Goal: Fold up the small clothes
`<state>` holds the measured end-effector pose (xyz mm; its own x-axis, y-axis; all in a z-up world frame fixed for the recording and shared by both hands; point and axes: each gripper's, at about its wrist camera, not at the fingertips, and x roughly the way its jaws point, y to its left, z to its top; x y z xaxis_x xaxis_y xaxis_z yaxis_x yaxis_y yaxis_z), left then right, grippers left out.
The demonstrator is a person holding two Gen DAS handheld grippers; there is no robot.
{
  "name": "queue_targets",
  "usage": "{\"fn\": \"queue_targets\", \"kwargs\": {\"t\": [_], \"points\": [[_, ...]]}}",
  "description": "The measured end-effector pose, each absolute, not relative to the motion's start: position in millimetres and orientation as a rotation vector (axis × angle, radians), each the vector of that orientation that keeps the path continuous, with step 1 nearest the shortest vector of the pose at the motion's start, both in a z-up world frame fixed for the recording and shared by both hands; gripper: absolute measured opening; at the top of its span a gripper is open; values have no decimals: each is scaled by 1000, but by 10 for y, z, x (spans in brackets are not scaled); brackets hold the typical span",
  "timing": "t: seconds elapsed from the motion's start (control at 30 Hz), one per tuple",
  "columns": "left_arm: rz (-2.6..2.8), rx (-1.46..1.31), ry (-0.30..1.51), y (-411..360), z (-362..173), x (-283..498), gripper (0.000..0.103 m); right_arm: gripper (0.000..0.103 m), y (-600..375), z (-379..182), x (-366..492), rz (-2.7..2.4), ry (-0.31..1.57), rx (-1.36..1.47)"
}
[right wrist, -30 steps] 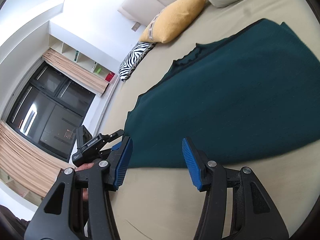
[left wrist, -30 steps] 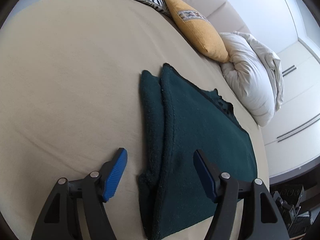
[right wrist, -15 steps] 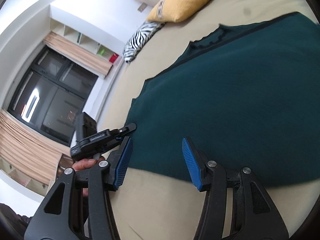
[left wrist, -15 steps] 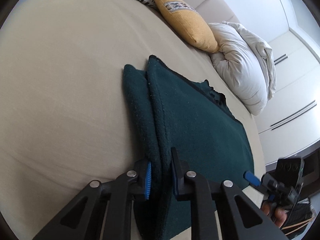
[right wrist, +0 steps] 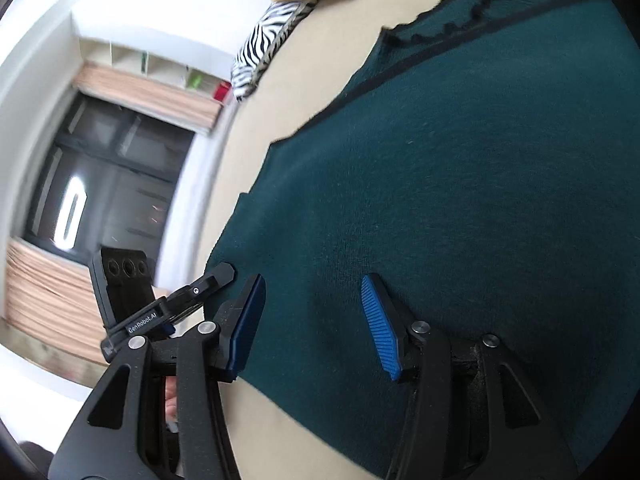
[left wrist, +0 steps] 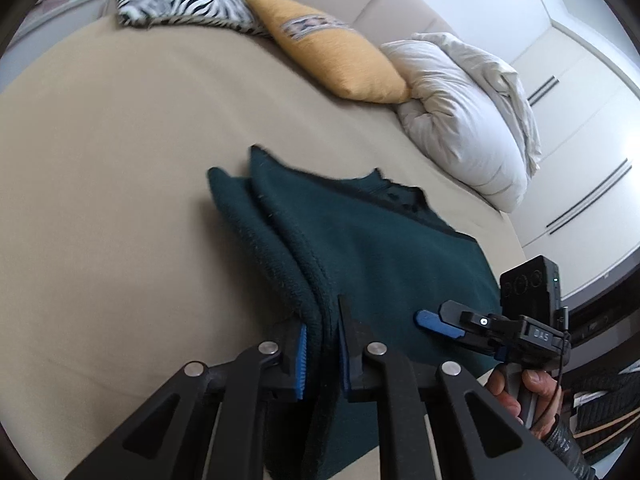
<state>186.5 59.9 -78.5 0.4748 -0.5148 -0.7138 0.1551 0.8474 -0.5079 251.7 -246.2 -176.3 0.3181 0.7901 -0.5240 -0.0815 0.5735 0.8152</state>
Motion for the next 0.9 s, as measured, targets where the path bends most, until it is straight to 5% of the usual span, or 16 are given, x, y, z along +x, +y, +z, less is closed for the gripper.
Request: {"fn": "queue_targets", "kwargs": {"t": [0.23, 0.43, 0.57, 0.67, 0.9], "points": [[-559, -295, 953, -517, -320, 2018, 13, 50, -3279, -1756, 2520, 613, 1038, 1000], [-673, -246, 1059, -1696, -806, 2136, 15, 51, -3996, -1903, 2565, 576, 986, 1172], [-732, -314, 1029, -1698, -677, 1936, 20, 50, -4326, -1992, 2534, 582, 951, 1230], [-784, -354, 932, -1425, -355, 1745, 40, 50, -4352, -1994, 2542, 599, 964, 1213], [-618, -368, 943, -834, -607, 1772, 41, 51, -4102, -1865, 2602, 534, 1079, 1065]]}}
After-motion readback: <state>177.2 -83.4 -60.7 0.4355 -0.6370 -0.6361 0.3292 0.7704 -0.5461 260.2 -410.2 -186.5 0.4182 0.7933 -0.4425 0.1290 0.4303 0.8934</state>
